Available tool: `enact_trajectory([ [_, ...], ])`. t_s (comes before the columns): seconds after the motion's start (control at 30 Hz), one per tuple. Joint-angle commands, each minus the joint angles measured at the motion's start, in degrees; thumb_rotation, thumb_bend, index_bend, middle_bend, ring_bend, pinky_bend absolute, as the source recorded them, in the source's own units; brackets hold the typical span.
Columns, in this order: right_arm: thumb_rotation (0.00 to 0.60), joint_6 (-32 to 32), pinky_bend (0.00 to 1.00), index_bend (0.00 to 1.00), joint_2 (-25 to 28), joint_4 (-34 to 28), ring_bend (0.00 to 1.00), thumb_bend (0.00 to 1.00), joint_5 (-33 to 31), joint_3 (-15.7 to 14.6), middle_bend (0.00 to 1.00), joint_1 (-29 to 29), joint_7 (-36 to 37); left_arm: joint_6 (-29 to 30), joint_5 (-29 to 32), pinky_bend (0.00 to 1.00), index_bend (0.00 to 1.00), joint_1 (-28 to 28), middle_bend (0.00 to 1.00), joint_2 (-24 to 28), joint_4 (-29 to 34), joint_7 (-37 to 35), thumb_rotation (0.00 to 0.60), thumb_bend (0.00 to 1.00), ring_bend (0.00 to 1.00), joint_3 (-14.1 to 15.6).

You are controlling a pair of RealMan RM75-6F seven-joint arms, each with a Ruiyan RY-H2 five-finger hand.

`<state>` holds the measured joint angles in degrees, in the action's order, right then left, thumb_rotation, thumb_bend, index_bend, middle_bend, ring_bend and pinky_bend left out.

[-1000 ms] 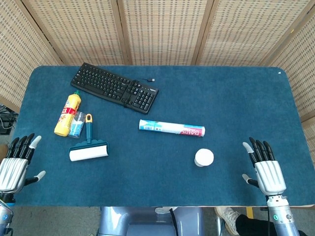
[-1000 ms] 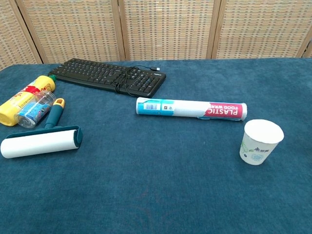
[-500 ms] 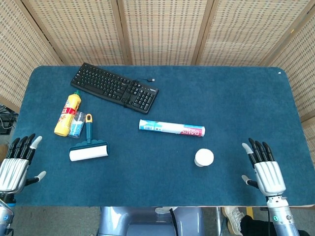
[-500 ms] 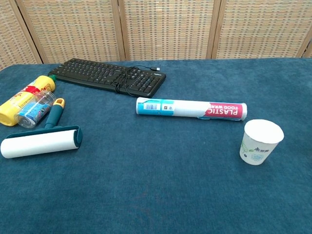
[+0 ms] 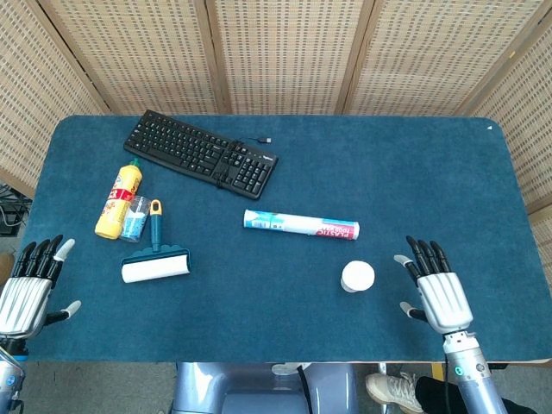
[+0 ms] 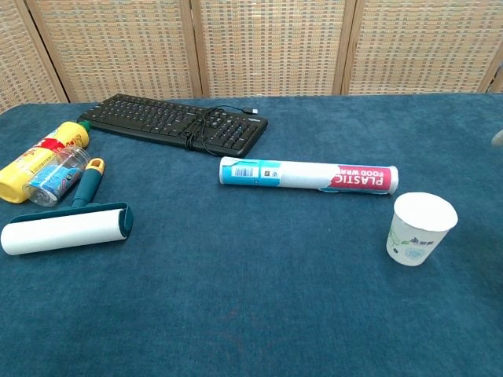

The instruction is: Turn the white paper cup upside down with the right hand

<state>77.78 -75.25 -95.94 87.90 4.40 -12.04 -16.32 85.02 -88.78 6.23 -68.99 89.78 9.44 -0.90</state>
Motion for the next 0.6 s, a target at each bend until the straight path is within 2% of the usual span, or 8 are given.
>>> enact_trajectory([
  [0.03,0.600,-5.60,0.04,0.23,0.42,-5.71,0.00,0.18,-5.46,1.62,0.00,-2.98,-7.02,-0.22,0.18,0.00,0.00,0.09,0.00,0.03,-0.03,-0.13,0.600,0.07,0.00,-0.05],
  [0.3,0.600,-11.07,0.03,0.23,-2.29,-11.13,0.00,0.18,-18.48,4.56,0.00,-7.59,-21.35,-0.58,0.30,0.00,0.00,0.23,0.00,0.13,-0.08,-0.32,0.600,0.07,0.00,0.01],
  [0.6,0.600,-10.23,0.04,0.25,-6.52,-12.84,0.00,0.19,-27.38,6.35,0.00,-11.92,-31.96,-1.01,0.48,0.00,0.00,0.42,0.00,0.17,-0.12,-0.59,0.600,0.07,0.00,0.04],
])
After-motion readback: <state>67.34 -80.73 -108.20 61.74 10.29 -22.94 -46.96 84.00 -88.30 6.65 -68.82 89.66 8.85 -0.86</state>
